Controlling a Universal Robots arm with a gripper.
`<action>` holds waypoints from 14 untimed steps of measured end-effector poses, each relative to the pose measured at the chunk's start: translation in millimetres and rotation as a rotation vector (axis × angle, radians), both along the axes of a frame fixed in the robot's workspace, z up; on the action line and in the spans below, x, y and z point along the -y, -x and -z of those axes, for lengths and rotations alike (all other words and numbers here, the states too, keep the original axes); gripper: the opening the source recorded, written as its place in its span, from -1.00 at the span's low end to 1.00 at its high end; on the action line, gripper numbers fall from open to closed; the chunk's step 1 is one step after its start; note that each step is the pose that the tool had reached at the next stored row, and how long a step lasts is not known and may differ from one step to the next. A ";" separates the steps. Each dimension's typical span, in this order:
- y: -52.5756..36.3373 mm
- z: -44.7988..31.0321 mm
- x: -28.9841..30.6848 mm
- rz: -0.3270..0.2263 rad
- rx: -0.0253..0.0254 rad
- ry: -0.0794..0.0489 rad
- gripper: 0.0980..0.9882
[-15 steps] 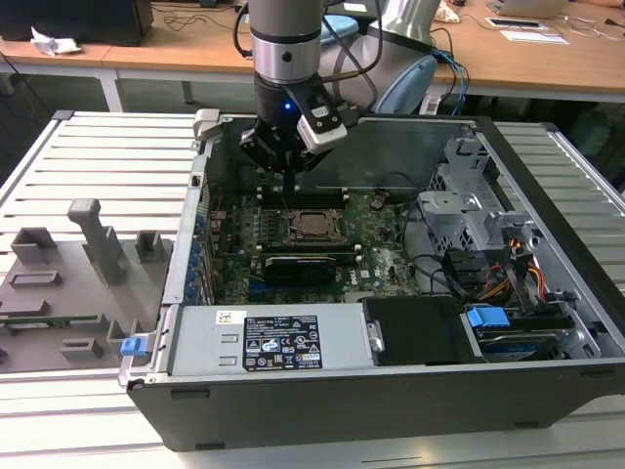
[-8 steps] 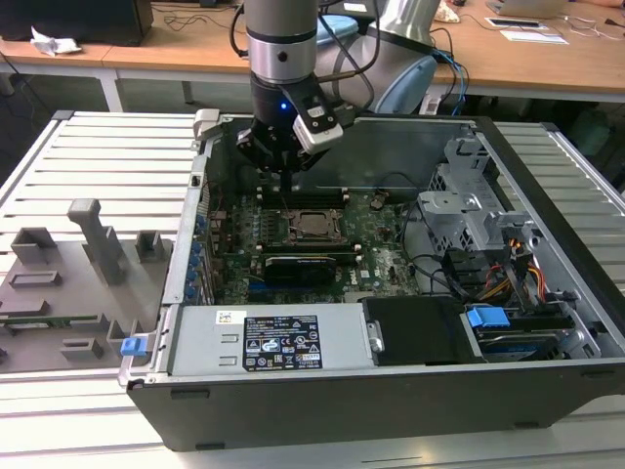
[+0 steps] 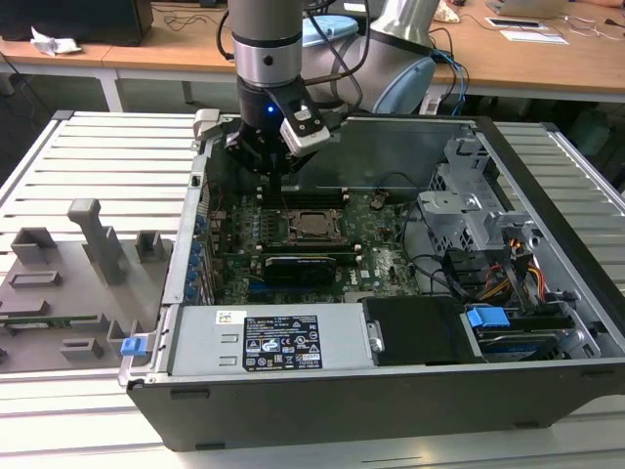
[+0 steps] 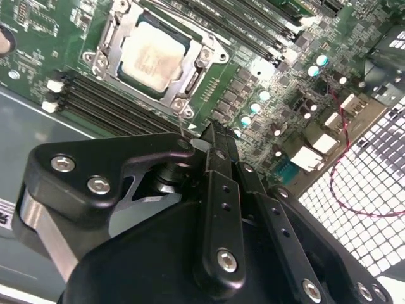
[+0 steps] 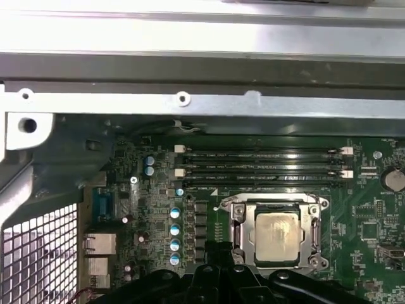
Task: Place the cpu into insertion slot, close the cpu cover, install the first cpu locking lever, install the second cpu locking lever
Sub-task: 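Install the first cpu locking lever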
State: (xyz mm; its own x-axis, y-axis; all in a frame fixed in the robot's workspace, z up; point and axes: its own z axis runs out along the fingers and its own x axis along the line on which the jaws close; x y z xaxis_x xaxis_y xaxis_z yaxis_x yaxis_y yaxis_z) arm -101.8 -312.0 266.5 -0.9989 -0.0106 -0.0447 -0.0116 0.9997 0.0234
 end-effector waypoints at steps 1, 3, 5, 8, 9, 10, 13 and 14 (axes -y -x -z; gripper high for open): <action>1.8 0.8 -0.5 -0.006 0.0001 -0.001 -0.98; 6.1 2.5 -2.3 -0.009 0.0000 -0.001 -0.98; 8.9 4.3 -6.0 -0.010 -0.0001 -0.001 -0.98; 9.5 7.4 -12.4 -0.010 0.0001 -0.002 -0.98; 9.7 8.2 -14.9 -0.010 0.0000 -0.001 -0.98; 9.8 8.8 -16.8 -0.010 -0.0001 -0.001 -0.98; 9.8 9.9 -24.8 -0.010 0.0001 -0.001 -0.98; 9.8 10.1 -26.8 -0.010 0.0001 -0.001 -0.98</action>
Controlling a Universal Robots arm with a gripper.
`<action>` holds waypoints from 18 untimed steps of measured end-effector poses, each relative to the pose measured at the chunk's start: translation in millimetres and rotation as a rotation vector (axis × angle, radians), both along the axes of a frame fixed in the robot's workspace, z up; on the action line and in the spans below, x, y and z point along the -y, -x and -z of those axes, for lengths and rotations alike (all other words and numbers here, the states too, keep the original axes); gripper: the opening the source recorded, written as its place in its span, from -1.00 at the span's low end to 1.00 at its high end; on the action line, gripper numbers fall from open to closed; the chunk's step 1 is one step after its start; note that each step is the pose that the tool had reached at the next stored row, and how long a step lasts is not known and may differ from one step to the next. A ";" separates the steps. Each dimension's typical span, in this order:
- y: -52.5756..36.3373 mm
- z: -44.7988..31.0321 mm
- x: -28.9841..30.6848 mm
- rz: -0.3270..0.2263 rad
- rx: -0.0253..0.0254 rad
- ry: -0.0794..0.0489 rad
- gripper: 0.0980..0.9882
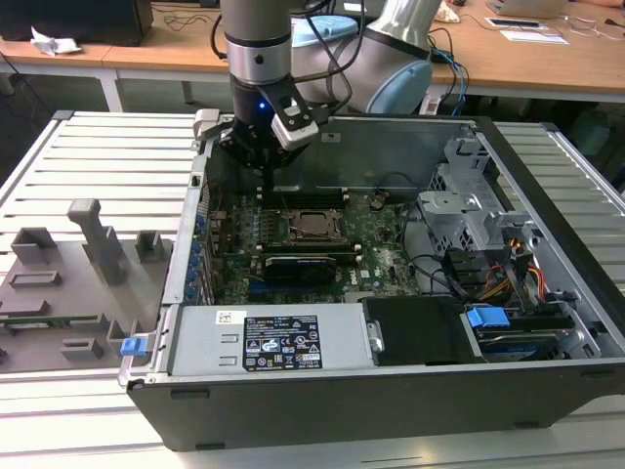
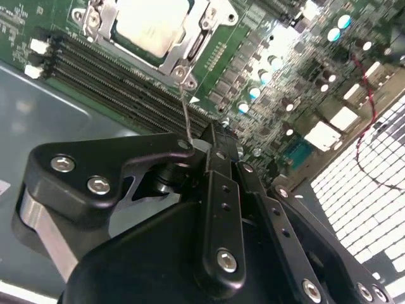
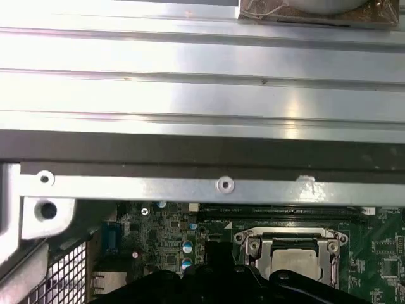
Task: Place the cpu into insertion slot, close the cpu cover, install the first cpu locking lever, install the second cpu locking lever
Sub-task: 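Install the first cpu locking lever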
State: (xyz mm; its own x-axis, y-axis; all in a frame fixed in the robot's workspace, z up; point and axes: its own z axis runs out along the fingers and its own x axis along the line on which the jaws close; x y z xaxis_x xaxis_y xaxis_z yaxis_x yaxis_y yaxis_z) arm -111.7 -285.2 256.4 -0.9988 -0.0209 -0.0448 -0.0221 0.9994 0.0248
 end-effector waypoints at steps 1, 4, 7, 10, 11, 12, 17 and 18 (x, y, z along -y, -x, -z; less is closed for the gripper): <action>0.0 0.0 -0.3 0.000 -0.0002 0.000 -0.98; -4.2 0.1 -0.4 0.000 -0.0001 0.000 -0.98; -5.8 0.1 -0.4 0.000 -0.0001 0.000 -0.98; -6.7 0.2 -0.4 0.000 -0.0001 0.000 -0.98; -7.1 0.2 -0.4 0.000 -0.0001 0.000 -0.98; -7.6 0.2 -0.4 0.000 -0.0001 0.000 -0.98; -12.7 0.3 -0.4 0.000 0.0000 0.000 -0.98; -13.7 0.3 -0.4 0.000 -0.0001 0.000 -0.98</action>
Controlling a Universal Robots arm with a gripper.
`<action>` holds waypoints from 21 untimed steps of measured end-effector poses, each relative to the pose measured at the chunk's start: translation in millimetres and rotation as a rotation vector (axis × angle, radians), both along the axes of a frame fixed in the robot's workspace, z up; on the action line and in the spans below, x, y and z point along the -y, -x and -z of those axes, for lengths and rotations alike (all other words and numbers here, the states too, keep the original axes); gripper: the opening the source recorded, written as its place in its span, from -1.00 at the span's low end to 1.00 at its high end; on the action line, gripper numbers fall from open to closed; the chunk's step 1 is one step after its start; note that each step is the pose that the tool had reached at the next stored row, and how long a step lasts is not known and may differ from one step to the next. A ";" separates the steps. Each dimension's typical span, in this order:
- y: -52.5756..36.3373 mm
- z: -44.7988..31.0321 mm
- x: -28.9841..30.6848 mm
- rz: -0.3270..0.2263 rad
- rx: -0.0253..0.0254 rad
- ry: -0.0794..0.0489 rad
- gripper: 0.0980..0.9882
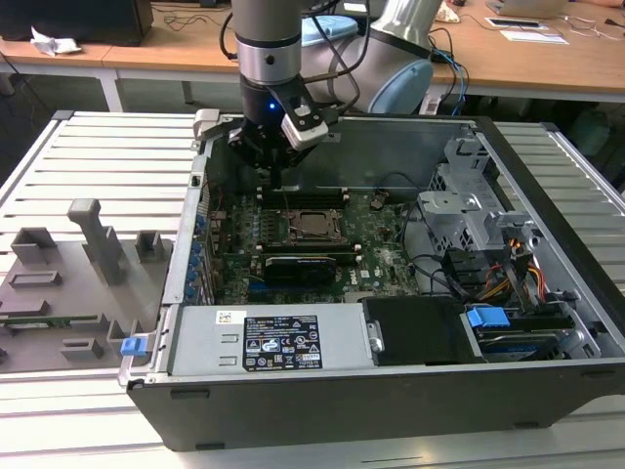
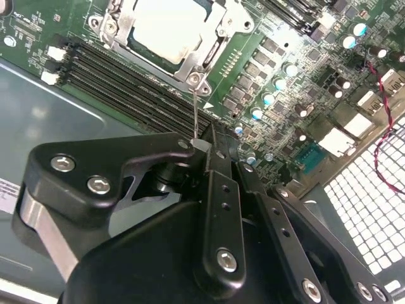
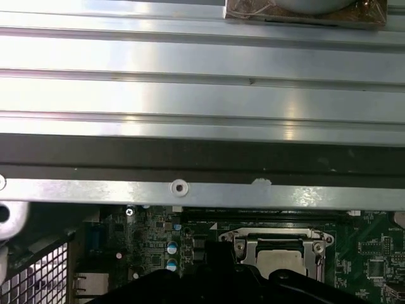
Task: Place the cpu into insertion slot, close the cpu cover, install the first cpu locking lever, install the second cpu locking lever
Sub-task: 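Install the first cpu locking lever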
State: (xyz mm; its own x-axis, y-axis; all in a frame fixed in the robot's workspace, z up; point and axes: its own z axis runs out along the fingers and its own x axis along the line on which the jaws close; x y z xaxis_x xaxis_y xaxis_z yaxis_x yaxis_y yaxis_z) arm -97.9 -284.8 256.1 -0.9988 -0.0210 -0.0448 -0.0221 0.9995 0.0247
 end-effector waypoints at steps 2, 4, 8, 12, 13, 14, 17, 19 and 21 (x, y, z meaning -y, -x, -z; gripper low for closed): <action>-2.5 0.0 0.0 0.000 -0.0001 0.000 -0.98; -6.2 0.0 0.0 0.000 0.0000 0.000 -0.98; -13.8 0.1 0.0 0.000 -0.0002 0.000 -0.98; -22.6 0.2 0.0 0.000 -0.0028 0.000 -0.98; -24.4 0.3 0.0 0.000 -0.0034 0.000 -0.98; -26.6 0.5 0.0 0.000 -0.0038 0.000 -0.98; -30.3 0.9 0.1 0.000 -0.0046 -0.001 -0.98; -30.4 1.2 0.2 0.000 -0.0049 -0.004 -0.98; -30.4 1.6 0.8 0.000 -0.0046 -0.037 -0.98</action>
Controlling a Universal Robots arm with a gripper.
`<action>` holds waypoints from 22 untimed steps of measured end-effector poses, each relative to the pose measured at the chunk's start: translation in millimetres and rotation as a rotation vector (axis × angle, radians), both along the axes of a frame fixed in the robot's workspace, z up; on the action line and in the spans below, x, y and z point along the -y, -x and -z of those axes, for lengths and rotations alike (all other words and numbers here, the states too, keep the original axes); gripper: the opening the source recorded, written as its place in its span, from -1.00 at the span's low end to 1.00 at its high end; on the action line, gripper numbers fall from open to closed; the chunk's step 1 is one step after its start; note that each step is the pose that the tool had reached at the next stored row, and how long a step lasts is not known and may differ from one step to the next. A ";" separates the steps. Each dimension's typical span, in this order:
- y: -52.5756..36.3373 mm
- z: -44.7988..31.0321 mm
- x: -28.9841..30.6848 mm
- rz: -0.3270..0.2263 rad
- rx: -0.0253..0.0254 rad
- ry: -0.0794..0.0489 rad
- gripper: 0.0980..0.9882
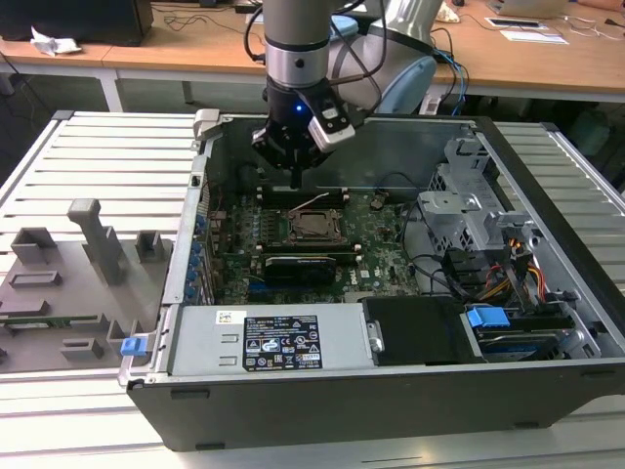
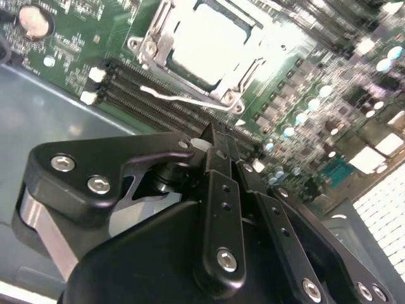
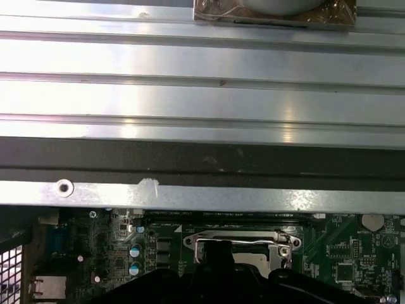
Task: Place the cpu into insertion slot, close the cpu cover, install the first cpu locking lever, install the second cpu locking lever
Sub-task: 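Install the first cpu locking lever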
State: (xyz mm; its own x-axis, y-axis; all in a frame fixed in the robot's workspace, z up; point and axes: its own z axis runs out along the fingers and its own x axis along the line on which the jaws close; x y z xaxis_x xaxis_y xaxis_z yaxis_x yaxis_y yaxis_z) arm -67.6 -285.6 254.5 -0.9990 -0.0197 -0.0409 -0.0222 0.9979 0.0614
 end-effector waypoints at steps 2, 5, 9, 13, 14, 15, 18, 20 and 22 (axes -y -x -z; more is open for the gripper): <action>0.0 0.4 0.8 0.000 -0.0001 -0.030 -0.98; 0.0 1.5 1.3 0.000 0.0000 -0.032 -0.98; 0.0 3.5 1.4 0.000 -0.0002 -0.031 -0.98; -0.1 4.6 1.4 0.000 -0.0001 -0.031 -0.98; -0.1 4.7 1.4 0.000 -0.0001 -0.031 -0.98; -0.1 4.9 1.4 0.000 -0.0001 -0.031 -0.98; -0.2 5.3 1.4 0.000 -0.0001 -0.031 -0.98; -0.3 5.6 1.4 0.000 -0.0001 -0.031 -0.98; -0.4 5.9 1.4 0.000 -0.0001 -0.031 -0.98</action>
